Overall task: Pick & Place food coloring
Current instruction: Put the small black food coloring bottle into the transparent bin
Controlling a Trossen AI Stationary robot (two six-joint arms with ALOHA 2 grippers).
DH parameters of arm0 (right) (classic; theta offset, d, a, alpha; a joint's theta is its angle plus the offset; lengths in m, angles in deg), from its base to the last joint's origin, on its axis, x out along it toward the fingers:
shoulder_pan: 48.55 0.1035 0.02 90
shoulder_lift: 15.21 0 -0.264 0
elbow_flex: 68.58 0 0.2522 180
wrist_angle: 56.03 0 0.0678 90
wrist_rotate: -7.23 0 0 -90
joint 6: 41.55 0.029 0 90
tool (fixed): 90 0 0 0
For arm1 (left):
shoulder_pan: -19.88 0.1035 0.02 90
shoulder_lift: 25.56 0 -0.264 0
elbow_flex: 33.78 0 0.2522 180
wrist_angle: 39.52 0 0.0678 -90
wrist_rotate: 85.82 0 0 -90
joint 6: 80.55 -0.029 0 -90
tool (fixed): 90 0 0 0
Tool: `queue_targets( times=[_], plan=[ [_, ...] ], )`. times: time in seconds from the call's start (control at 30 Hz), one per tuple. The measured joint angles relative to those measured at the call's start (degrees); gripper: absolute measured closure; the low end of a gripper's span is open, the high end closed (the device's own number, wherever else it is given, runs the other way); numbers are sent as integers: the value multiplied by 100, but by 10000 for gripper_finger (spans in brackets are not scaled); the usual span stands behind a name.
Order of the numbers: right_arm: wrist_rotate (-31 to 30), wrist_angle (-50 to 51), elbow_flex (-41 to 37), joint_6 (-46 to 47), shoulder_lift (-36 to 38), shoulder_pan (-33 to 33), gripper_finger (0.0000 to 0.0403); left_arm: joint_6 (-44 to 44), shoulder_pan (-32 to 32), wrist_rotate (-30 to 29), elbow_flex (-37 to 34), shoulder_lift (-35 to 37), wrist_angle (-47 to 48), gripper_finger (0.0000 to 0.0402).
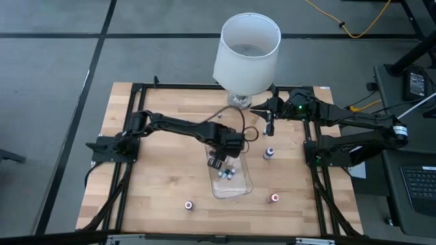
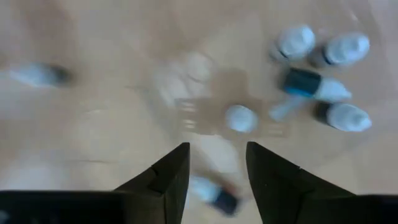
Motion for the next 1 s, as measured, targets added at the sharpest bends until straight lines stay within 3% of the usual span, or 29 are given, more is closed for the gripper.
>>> queue_targets(
  times=[0.2,0.53,0.77,1.0],
  plan=[
    [-13,17,0,4,0,1,350,-335,336,-657,357,628,115,245],
    [-7,33,0,43,0,0,350,965,1370,-705,336,1577,1124,245],
    [-4,40,0,4,0,0,350,676,1741,-234,-586,1673,951,251],
    [-2,44,0,26,0,-11,350,202,1903,272,-1583,1673,-148,247]
  ],
)
